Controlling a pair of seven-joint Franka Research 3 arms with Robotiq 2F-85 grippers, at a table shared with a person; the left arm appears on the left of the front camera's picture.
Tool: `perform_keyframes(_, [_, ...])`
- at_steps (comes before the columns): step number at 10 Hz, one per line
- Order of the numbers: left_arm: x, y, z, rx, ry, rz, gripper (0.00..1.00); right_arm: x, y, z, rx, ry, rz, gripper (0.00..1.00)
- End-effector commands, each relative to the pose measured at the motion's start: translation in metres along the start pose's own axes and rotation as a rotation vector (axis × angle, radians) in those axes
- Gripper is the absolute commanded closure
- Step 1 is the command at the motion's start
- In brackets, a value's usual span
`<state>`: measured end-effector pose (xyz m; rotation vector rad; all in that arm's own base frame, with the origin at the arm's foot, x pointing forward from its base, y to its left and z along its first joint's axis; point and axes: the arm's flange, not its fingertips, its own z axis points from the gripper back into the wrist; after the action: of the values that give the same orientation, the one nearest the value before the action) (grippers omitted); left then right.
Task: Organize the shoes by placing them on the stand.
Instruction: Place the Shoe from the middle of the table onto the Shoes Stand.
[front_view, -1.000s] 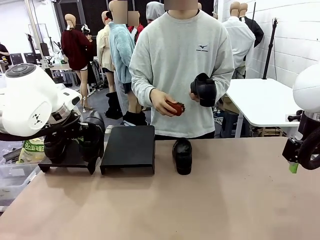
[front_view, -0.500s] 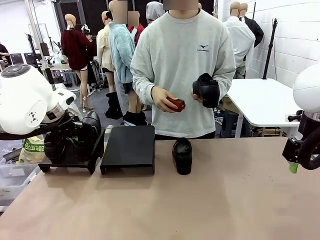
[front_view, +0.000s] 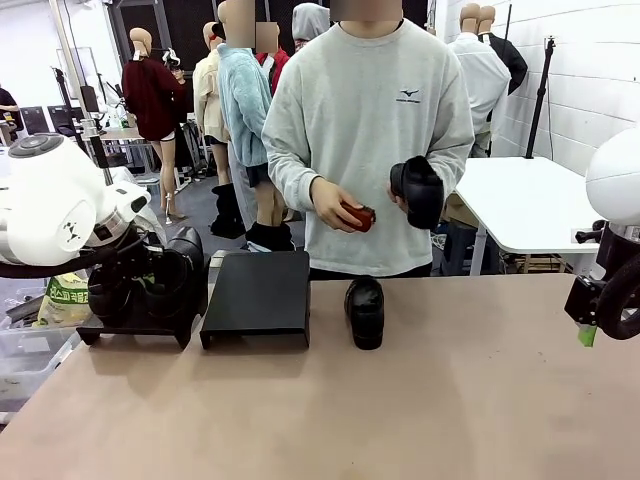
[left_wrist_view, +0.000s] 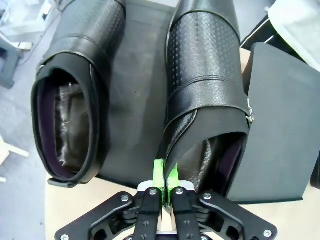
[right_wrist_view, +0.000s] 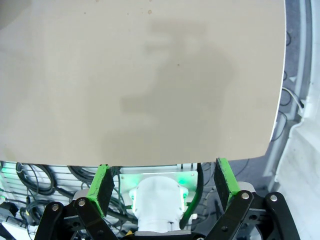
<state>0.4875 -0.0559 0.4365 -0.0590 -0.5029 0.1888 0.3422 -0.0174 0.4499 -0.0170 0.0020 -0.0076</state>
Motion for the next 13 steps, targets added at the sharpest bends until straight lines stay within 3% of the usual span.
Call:
perform_keyframes(1, [0.0121, 0.0023, -0.0060, -0.002, -0.026, -0.006, 1.00, 0.0002, 0.0011, -0.0009, -0.002, 0.005, -0.006, 0.00])
perform_keyframes(10, [0.0177, 0.0091, -0.0079, 0.078, -0.035, -0.010, 1.00, 0.0002, 0.0011, -0.0009, -0.002, 0.005, -0.006, 0.00])
perform_keyframes(11, [0.0178, 0.0084, -0.0091, 0.097, -0.036, -0.013, 0.95, 0.0002, 0.0011, -0.0009, -0.002, 0.005, -0.006, 0.00])
perform_keyframes(13, [0.0182, 0.0092, -0.0098, 0.123, -0.038, -0.010, 0.55, 0.0002, 0.0011, -0.0009, -0.002, 0.005, -0.006, 0.00])
